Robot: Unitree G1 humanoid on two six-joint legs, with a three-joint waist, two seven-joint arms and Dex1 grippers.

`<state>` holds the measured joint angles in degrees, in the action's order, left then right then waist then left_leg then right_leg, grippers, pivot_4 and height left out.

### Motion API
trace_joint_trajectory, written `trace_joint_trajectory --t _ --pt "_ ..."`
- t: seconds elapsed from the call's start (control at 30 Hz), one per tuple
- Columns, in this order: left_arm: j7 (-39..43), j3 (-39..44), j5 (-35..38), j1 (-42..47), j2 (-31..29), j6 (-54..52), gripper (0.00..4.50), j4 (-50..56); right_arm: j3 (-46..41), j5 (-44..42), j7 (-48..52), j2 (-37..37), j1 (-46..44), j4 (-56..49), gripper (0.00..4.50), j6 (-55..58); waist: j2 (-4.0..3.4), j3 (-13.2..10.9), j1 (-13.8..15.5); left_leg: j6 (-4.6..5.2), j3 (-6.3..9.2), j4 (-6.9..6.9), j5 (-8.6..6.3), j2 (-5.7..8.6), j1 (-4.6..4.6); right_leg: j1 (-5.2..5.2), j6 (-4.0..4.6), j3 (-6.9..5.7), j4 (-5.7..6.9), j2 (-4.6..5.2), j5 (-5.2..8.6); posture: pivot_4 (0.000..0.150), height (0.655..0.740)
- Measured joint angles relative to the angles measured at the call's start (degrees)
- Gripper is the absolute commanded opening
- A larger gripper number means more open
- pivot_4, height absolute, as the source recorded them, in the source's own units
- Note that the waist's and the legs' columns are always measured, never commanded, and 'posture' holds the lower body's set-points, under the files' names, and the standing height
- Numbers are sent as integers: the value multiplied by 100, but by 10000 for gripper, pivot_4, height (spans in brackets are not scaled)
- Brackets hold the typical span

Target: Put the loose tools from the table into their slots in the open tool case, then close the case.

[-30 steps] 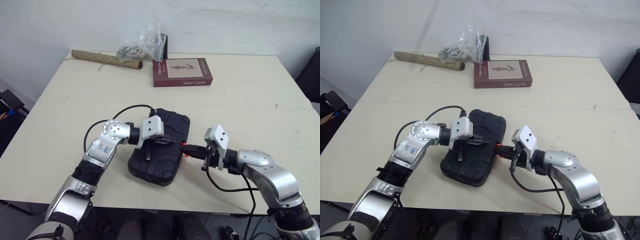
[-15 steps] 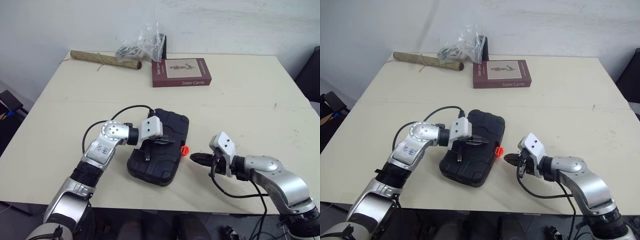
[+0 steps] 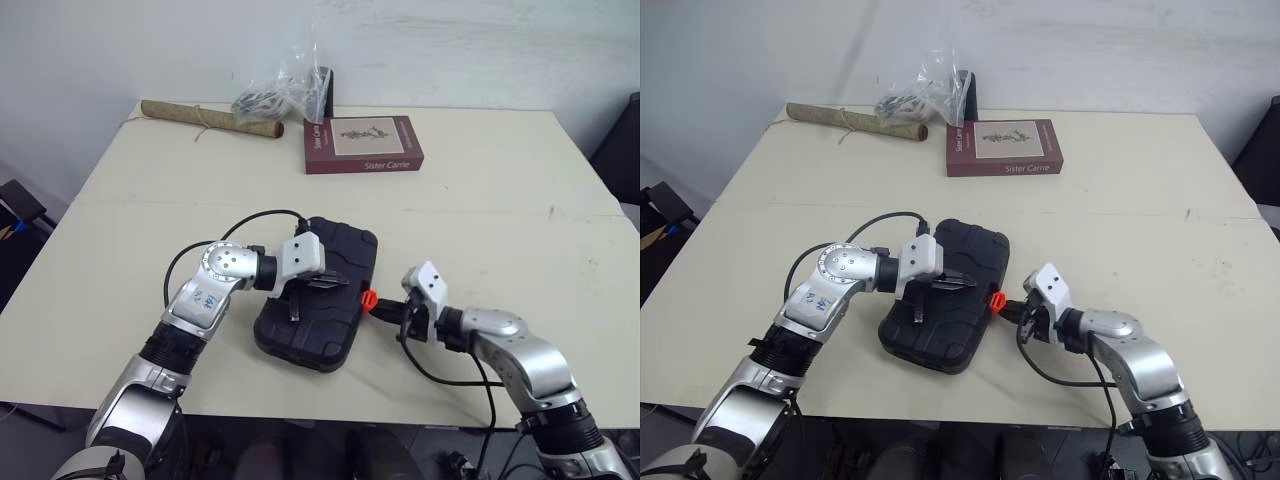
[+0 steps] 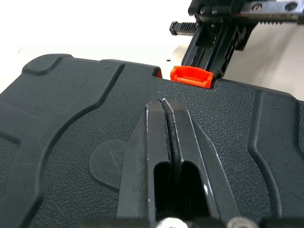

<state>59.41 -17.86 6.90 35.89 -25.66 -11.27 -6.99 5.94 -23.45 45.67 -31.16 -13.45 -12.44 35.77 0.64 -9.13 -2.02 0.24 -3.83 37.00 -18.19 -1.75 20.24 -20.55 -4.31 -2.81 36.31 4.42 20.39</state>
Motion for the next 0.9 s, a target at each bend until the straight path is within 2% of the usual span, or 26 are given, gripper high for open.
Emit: trace_joint_trajectory --t 0.3,0.5,0.57,0.63,0.7,0.77,0.9 --pt "-2 106 0 -80 -25 1 0 0 -242 -401 181 -202 -242 -550 285 572 -1 1 -38 -1 3 -7 -1 -3 -6 1 2 0 1 0 1 1500 7400" --pt "-5 199 29 -182 -16 222 0 -4 -204 -369 255 -188 -188 -527 285 432 -6 3 -53 -2 3 -10 -1 -3 -5 0 3 0 0 1 2 1500 7400" --pt "33 479 308 -407 35 499 0 18 -382 -518 333 -189 -189 -541 285 326 -15 -4 -78 -3 3 -17 -2 -3 4 -10 5 0 -4 1 3 1500 7400" --pt "66 832 734 -681 88 624 5248 173 -730 -687 436 -379 -215 -590 6782 258 -31 -22 -79 -4 3 -20 -1 -3 16 -19 5 -5 -15 1 3 1500 7400" --pt "77 1183 1080 -1026 -29 604 13043 459 -1079 -742 725 -950 -140 -672 14996 141 -43 -67 -49 -6 5 -15 0 -1 34 -27 4 -9 -27 1 2 1500 7400" --pt "10 1739 1363 -1413 -530 280 22864 758 -1550 -619 1100 -1476 66 -637 25422 -399 -26 -86 -18 -33 9 -10 16 -2 75 -65 3 -16 -26 -2 1 1500 7400" --pt "-348 3017 1456 -2150 -1495 -70 41026 900 -2125 -167 1867 -1892 403 -46 44961 -2172 -7 -108 24 -33 3 1 18 2 102 -87 -2 -16 -23 0 -1 1500 7400"
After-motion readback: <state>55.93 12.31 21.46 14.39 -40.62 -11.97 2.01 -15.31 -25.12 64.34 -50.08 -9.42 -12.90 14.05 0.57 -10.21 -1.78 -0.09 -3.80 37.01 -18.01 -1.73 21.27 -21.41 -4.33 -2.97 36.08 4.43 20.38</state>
